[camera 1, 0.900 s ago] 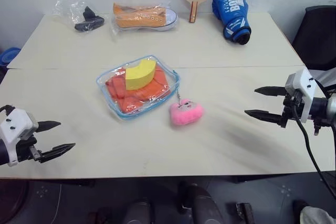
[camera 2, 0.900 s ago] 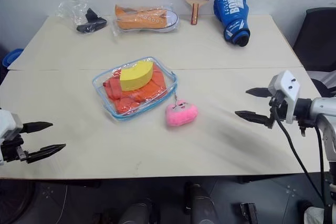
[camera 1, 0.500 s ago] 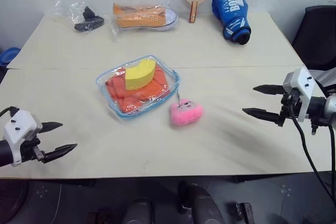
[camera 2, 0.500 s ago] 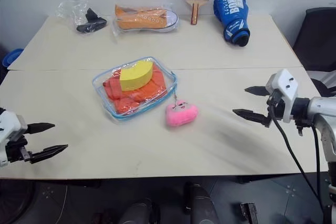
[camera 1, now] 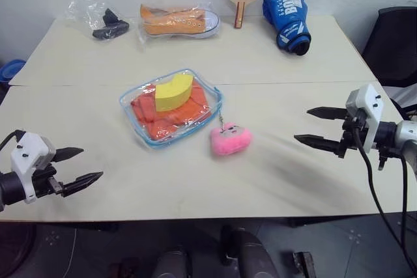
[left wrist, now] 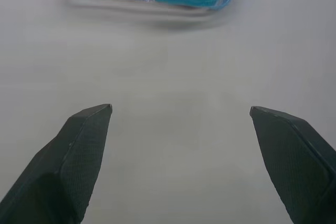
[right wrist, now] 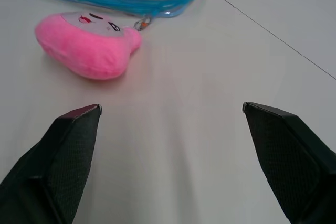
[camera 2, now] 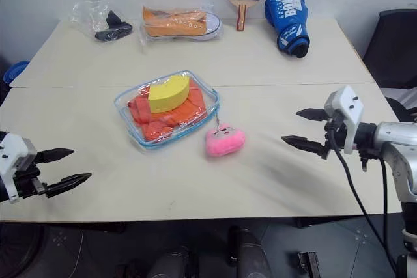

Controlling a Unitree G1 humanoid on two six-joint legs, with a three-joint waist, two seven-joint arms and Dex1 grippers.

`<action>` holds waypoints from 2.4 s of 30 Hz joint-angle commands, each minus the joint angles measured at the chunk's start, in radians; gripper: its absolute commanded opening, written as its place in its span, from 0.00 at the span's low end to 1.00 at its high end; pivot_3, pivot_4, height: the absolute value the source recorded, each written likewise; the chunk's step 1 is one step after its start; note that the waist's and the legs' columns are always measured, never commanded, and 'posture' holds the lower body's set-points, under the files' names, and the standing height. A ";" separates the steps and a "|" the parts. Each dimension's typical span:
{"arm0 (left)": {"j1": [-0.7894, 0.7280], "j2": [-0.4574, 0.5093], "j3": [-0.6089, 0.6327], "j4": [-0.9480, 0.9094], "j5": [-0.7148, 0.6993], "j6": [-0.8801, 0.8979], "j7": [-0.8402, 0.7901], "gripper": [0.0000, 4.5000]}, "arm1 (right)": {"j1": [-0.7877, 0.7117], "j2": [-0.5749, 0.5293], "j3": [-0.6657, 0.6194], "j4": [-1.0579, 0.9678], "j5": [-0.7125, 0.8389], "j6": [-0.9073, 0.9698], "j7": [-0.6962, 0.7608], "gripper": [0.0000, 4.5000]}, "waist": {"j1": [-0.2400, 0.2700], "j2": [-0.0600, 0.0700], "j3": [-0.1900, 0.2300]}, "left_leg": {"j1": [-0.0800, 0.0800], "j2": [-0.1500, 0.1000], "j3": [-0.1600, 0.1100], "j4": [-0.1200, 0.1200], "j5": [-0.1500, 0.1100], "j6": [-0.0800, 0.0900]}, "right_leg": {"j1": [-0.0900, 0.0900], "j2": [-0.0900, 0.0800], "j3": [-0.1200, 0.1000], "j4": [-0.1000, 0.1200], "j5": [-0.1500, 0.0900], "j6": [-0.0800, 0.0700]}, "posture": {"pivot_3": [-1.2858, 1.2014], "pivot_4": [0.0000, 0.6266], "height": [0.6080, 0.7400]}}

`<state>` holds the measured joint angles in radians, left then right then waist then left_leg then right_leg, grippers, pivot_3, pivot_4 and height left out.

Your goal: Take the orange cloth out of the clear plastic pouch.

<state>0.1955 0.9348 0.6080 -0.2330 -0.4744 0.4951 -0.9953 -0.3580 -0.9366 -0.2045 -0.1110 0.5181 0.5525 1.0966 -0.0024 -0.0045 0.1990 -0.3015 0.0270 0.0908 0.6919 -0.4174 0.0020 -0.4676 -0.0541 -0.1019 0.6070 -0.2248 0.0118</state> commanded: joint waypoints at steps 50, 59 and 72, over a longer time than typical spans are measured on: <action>-1.386 -0.333 -0.622 1.389 0.449 -0.569 -0.122 0.53 | 0.079 0.179 0.033 -0.503 0.229 0.120 -0.311 1.00 | -0.001 -0.006 0.000 | -0.002 0.001 0.006 0.007 0.003 -0.005 | 0.002 0.008 -0.003 0.006 0.001 0.000 | 0.52 0.24 1.00; -0.916 -0.056 -0.332 0.906 0.369 -0.327 0.186 0.53 | -0.055 0.236 0.153 -0.454 0.216 0.093 -0.267 1.00 | -0.033 -0.007 0.000 | 0.003 0.004 0.002 0.007 0.003 -0.006 | 0.001 0.007 0.002 0.012 0.000 -0.002 | 0.52 0.24 1.00; -0.340 -0.166 0.081 0.380 0.258 0.028 0.558 0.61 | -0.198 0.278 0.283 -0.295 0.155 0.033 -0.114 1.00 | 0.021 -0.013 -0.003 | 0.001 0.002 0.001 0.007 0.003 -0.004 | 0.001 -0.003 -0.003 0.011 0.000 -0.003 | 0.52 0.24 1.00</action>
<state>-0.1496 0.7690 0.6472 0.2027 -0.1918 0.5065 -0.4616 -0.5404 -0.6625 0.0822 -0.4070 0.6779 0.6091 0.9604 0.0186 -0.0174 0.1965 -0.3007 0.0290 0.0919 0.6992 -0.4147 -0.0022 -0.4669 -0.0568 -0.1046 0.6182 -0.2251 0.0089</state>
